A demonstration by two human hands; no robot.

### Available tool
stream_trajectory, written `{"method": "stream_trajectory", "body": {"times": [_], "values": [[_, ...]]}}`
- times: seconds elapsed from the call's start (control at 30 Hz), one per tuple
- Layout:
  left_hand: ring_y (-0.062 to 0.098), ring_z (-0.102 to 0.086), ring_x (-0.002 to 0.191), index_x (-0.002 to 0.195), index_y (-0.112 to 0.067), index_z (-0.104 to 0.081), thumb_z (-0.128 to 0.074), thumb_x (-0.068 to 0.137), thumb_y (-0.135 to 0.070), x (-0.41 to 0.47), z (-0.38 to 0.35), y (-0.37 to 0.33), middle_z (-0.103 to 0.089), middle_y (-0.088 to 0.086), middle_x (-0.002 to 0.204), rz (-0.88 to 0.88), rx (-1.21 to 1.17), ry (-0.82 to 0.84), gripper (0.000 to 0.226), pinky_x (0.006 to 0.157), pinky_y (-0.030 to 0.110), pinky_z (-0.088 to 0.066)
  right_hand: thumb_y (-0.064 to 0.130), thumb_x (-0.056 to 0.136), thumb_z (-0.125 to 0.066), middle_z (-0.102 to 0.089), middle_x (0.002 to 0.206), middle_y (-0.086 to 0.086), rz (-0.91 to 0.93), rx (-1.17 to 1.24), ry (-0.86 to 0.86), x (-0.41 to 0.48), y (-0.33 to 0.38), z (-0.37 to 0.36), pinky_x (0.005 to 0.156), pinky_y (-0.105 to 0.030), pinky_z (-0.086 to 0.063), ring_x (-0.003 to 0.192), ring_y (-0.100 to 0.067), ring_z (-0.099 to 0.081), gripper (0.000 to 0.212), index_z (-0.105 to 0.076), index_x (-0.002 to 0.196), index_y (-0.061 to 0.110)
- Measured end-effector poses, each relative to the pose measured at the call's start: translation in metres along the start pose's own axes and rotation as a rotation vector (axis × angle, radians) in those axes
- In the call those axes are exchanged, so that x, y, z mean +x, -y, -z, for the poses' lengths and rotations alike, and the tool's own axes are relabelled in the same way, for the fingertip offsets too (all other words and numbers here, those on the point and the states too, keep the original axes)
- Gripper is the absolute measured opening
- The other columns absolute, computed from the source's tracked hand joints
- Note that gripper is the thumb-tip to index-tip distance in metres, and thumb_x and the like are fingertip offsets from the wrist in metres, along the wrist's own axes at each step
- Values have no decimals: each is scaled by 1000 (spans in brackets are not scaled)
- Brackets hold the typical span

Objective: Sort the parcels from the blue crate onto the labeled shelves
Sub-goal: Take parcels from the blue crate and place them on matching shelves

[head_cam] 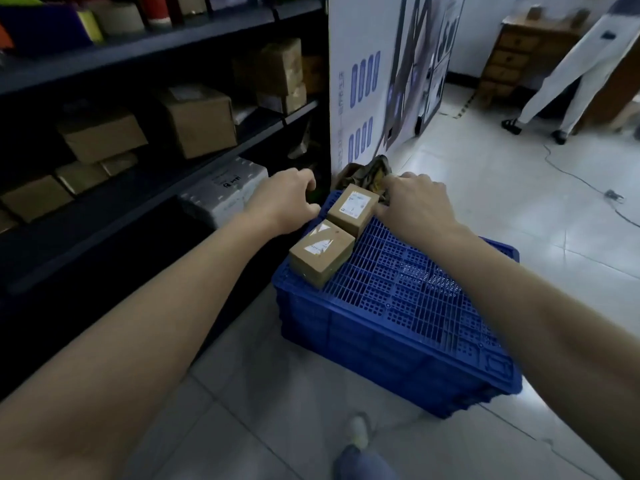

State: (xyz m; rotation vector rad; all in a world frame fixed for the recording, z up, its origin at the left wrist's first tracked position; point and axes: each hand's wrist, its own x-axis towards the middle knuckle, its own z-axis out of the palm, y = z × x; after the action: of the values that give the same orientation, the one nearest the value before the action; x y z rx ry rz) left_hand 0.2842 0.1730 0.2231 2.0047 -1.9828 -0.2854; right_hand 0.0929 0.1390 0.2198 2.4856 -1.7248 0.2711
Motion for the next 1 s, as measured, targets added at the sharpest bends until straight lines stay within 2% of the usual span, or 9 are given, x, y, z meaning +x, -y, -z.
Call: {"method": "stream_trajectory", "body": {"times": [0.1, 0.2, 0.33, 0.47, 0.63, 0.73, 0.83, 0.93, 1.0], "values": [[21, -54, 98, 122, -12, -53, -64, 87, -28, 58, -29, 17, -57, 7, 118, 84, -68, 94, 40, 77, 33, -46, 36, 91, -54, -61, 111, -14, 24, 11, 46, 49, -18, -30, 85, -44, -43, 105, -35, -55, 35, -57, 115, 11], [22, -55, 100, 121, -12, -53, -68, 85, -28, 105, -67, 40, -57, 8, 119, 193, -182, 181, 43, 84, 36, -49, 38, 92, -54, -60, 116, -14, 34, 3, 117, 88, -33, -64, 89, -44, -42, 111, -35, -53, 38, -56, 120, 13], [16, -51, 93, 121, -13, -54, -69, 84, -25, 145, -119, 82, -56, 6, 120, 264, -253, 301, 41, 73, 29, -41, 38, 94, -53, -59, 118, -16, 49, -3, 219, 126, -43, -115, 90, -44, -41, 113, -35, -51, 39, -55, 122, 11], [15, -50, 92, 121, -15, -54, -71, 82, -24, 184, -164, 124, -56, 5, 120, 323, -268, 375, 43, 72, 28, -39, 38, 94, -53, -59, 116, -16, 17, 1, 269, 160, -47, -165, 88, -44, -41, 110, -36, -52, 37, -56, 119, 11], [18, -49, 103, 132, -14, -45, -75, 79, -28, 236, -230, 163, -50, 7, 131, 381, -297, 553, 63, 81, 30, -40, 38, 93, -53, -60, 117, -15, -95, 9, 354, 189, -59, -242, 89, -45, -42, 111, -35, -52, 38, -54, 121, 12], [24, -50, 116, 135, -10, -44, -77, 78, -29, 257, -266, 180, -48, 10, 135, 430, -381, 576, 68, 84, 30, -39, 37, 94, -53, -60, 115, -13, -164, 43, 432, 196, -64, -283, 92, -47, -41, 111, -35, -52, 33, -54, 116, 12], [26, -49, 120, 137, -7, -45, -77, 77, -33, 269, -299, 194, -49, 11, 137, 494, -468, 572, 72, 88, 30, -40, 31, 94, -51, -60, 102, -12, -192, 84, 495, 196, -69, -320, 85, -45, -43, 103, -34, -55, 20, -52, 104, 13], [24, -54, 112, 137, -7, -43, -79, 73, -37, 275, -327, 206, -53, 10, 131, 551, -552, 637, 80, 88, 34, -44, 17, 95, -46, -61, 103, -13, -160, 118, 630, 194, -72, -353, 77, -42, -47, 98, -34, -56, 20, -52, 114, 11], [25, -61, 103, 133, -9, -47, -81, 70, -36, 277, -341, 213, -60, 9, 121, 581, -626, 676, 76, 91, 41, -50, 7, 93, -44, -62, 100, -14, -159, 131, 715, 195, -74, -370, 68, -40, -47, 87, -32, -57, 20, -52, 111, 9]]}}
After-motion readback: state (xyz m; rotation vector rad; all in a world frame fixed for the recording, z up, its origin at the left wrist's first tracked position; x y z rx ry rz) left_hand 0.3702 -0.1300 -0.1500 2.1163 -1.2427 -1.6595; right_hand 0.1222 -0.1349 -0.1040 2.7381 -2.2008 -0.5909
